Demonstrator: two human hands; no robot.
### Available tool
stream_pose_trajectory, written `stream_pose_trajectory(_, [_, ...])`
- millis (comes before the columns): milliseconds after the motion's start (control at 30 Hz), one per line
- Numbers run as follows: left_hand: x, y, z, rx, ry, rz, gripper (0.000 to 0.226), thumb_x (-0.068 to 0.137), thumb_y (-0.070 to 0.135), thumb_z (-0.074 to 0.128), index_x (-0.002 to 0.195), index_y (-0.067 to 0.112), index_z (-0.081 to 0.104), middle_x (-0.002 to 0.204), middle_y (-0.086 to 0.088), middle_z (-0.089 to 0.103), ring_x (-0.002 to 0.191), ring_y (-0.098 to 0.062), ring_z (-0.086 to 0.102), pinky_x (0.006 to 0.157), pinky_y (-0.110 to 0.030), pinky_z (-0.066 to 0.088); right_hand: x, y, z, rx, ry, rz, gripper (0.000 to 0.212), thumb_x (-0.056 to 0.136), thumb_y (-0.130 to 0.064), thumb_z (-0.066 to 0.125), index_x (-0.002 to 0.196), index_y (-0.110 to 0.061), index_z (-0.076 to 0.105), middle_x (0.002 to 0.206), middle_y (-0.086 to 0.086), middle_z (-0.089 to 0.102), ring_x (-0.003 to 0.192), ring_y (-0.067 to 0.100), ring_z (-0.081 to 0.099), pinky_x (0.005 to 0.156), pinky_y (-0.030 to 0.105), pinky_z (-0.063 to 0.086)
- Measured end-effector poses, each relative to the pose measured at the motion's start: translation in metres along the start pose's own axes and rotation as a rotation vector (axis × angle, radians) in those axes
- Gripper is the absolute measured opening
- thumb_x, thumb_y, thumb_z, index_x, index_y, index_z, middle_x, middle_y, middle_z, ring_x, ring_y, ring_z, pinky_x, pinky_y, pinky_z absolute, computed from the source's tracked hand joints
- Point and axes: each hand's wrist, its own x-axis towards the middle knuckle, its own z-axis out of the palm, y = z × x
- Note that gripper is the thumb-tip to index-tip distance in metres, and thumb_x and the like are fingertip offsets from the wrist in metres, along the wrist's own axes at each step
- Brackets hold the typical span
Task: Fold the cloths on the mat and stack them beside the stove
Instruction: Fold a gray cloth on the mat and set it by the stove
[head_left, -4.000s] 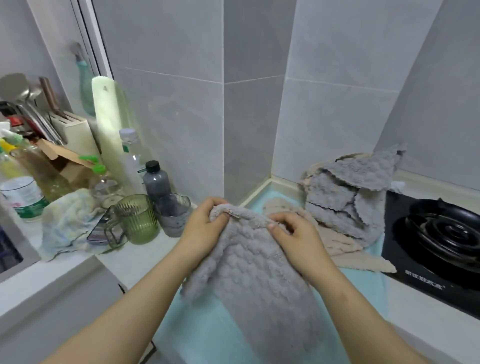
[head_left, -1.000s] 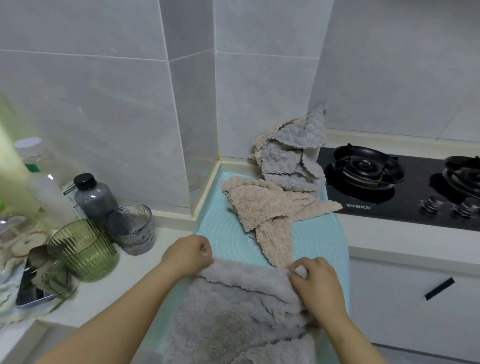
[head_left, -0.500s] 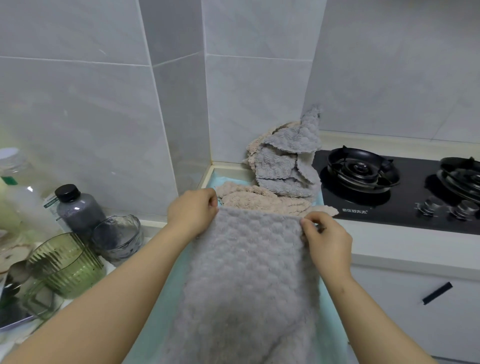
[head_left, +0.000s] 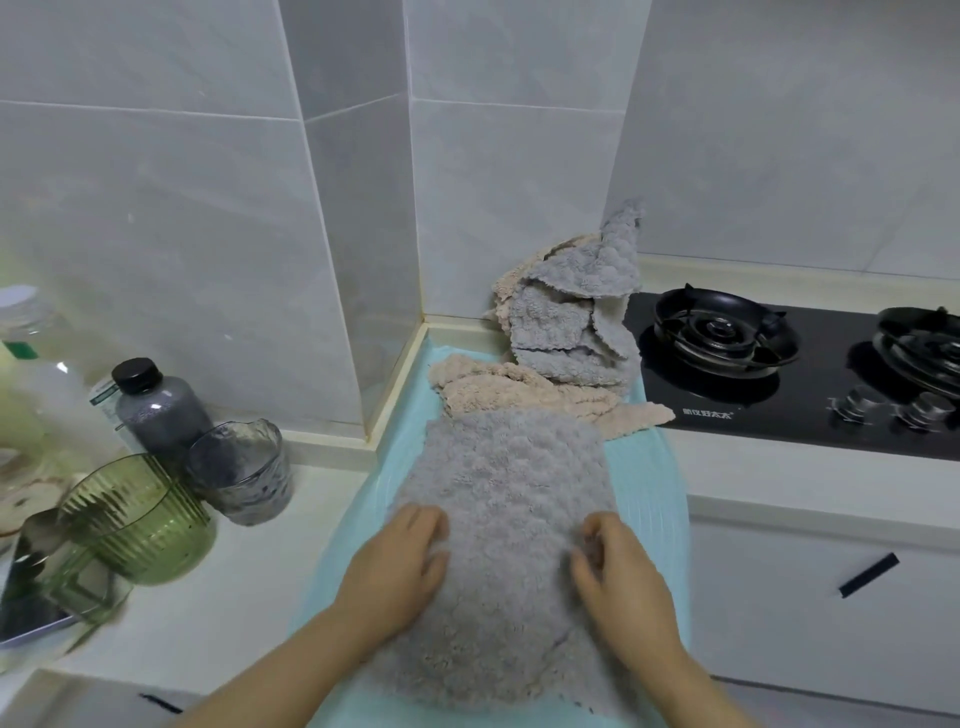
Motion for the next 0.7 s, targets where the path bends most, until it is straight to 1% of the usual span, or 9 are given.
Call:
stream_pose_trajectory(100, [-0.031,-0.014,0.018,-0.096,0.032,0.083,0.008,0.075,0.036,0.044,0.080,0.035,0.038,0.072,0.020,0.039,0.070,-0.001,0.039,0.062,-0.018,0.033,-0.026,0.014,0.012,-0.086,-0.069,-0.080,0.016,0.090,-0.027,0.052,0.083,-0.028,0.038,0.066,-0.011,0.045,0.060,0.003,0.044,0.054,0.017,0.033])
stream_pose_trajectory(167, [-0.039,-0.018,0.025,-0.153,0.101,0.088,0.003,0.076,0.032,0.048,0.076,0.034,0.046,0.073,0.016,0.050,0.074,0.000,0.043,0.067,-0.017,0.036,-0.033,0.017,0.019,-0.092,-0.030,-0.094,0.022,0.088,-0.021,0.055,0.073,-0.027,0.040,0.061,-0.011,0.047,0.059,0.005,0.044,0.054,0.019,0.033])
stream_pose_trajectory(267, [-0.043,-0.019,0.027,-0.163,0.134,0.102,0.005,0.078,0.032,0.048,0.079,0.033,0.053,0.080,0.012,0.056,0.080,-0.002,0.045,0.072,-0.015,0.034,-0.038,0.019,0.027,-0.036,0.023,-0.083,0.029,0.086,-0.016,0.058,0.067,-0.030,0.041,0.064,-0.011,0.052,0.064,0.007,0.048,0.061,0.023,0.038])
stream_pose_trajectory(333, [-0.049,-0.023,0.027,-0.140,0.116,0.141,0.010,0.079,0.035,0.051,0.088,0.034,0.052,0.090,0.012,0.056,0.087,-0.002,0.046,0.078,-0.013,0.034,-0.044,0.020,0.031,-0.031,0.072,-0.108,0.023,0.087,-0.020,0.059,0.071,-0.031,0.046,0.071,-0.013,0.053,0.071,0.008,0.048,0.068,0.025,0.038])
stream_pose_trajectory(400, [-0.057,-0.029,0.026,-0.133,0.064,0.179,0.023,0.077,0.042,0.056,0.099,0.036,0.051,0.105,0.018,0.051,0.098,0.002,0.044,0.088,-0.008,0.030,-0.052,0.024,0.033,-0.033,0.074,-0.117,0.011,0.086,-0.041,0.051,0.083,-0.030,0.054,0.082,-0.015,0.054,0.080,0.008,0.047,0.075,0.025,0.036])
stream_pose_trajectory(467, [-0.064,-0.036,0.024,-0.111,0.004,0.231,0.038,0.075,0.054,0.060,0.107,0.037,0.050,0.117,0.021,0.048,0.109,0.002,0.042,0.097,-0.006,0.023,-0.059,0.029,0.031,-0.062,0.008,-0.132,0.044,0.076,-0.061,0.041,0.101,-0.029,0.058,0.097,-0.020,0.051,0.092,0.005,0.044,0.084,0.022,0.033])
stream_pose_trajectory(533, [-0.069,-0.040,0.019,-0.079,-0.035,0.295,0.050,0.074,0.068,0.057,0.111,0.036,0.050,0.123,0.017,0.046,0.116,0.000,0.039,0.102,-0.006,0.016,-0.065,0.032,0.026,-0.103,-0.072,-0.168,0.061,0.065,-0.069,0.044,0.113,-0.031,0.052,0.107,-0.026,0.044,0.101,0.001,0.039,0.089,0.016,0.028])
stream_pose_trajectory(633, [-0.072,-0.040,0.014,-0.136,-0.049,0.305,0.061,0.070,0.078,0.048,0.110,0.031,0.054,0.127,0.016,0.044,0.121,0.008,0.032,0.104,-0.002,0.009,-0.073,0.035,0.019,-0.108,-0.130,-0.205,0.070,0.059,-0.068,0.050,0.118,-0.030,0.051,0.111,-0.032,0.038,0.107,-0.004,0.034,0.093,0.013,0.024])
stream_pose_trajectory(700, [-0.073,-0.040,0.013,-0.126,-0.037,0.311,0.055,0.071,0.073,0.053,0.104,0.029,0.057,0.125,0.014,0.049,0.121,0.011,0.031,0.105,0.000,0.007,-0.077,0.039,0.020,-0.088,-0.092,-0.200,0.067,0.061,-0.065,0.050,0.117,-0.027,0.058,0.114,-0.032,0.042,0.109,-0.002,0.039,0.095,0.016,0.026])
